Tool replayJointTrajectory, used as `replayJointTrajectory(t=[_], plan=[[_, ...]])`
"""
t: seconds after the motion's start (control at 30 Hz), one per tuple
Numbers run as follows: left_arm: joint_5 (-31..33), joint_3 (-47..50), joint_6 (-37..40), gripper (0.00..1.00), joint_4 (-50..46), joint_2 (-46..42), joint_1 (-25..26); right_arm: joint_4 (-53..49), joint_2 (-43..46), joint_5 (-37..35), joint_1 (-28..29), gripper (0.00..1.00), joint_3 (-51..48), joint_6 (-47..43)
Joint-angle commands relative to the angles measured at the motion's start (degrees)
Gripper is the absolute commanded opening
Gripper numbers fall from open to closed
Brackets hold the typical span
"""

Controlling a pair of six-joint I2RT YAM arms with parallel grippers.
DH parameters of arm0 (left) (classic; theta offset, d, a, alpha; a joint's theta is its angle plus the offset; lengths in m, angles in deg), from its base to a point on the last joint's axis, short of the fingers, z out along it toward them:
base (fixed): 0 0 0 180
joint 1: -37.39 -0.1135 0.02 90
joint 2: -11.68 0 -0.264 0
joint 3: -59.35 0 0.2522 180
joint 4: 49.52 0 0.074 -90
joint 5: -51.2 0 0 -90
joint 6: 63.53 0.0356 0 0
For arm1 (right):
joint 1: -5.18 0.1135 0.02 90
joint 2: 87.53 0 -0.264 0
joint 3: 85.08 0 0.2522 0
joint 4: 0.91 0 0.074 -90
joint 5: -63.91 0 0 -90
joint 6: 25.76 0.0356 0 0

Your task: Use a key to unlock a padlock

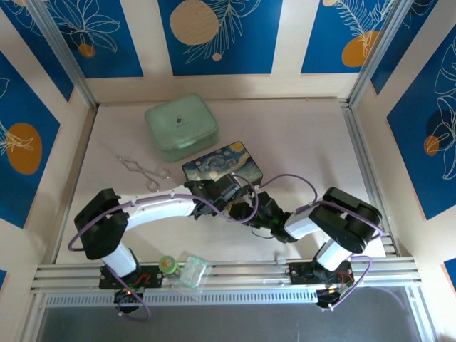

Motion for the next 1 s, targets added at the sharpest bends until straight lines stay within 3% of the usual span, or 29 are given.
replayJointTrajectory(t=[0.0,0.33,0.97], plan=[[-2.51,1.96,-0.87,0.44,-9.36,4.12,0.28,12.54,-4.88,-1.93,-1.23,0.02,-1.23,3.88],[-2.50,3.34,0.53,0.45,-10.22,5.75,1.23,26.13,-12.88,-0.68,-4.26,0.01,-1.94,8.87],[-3.15,4.36,2.13,0.43,-9.26,5.44,2.26,26.38,-7.52,2.58,-11.26,0.00,-1.52,6.59]])
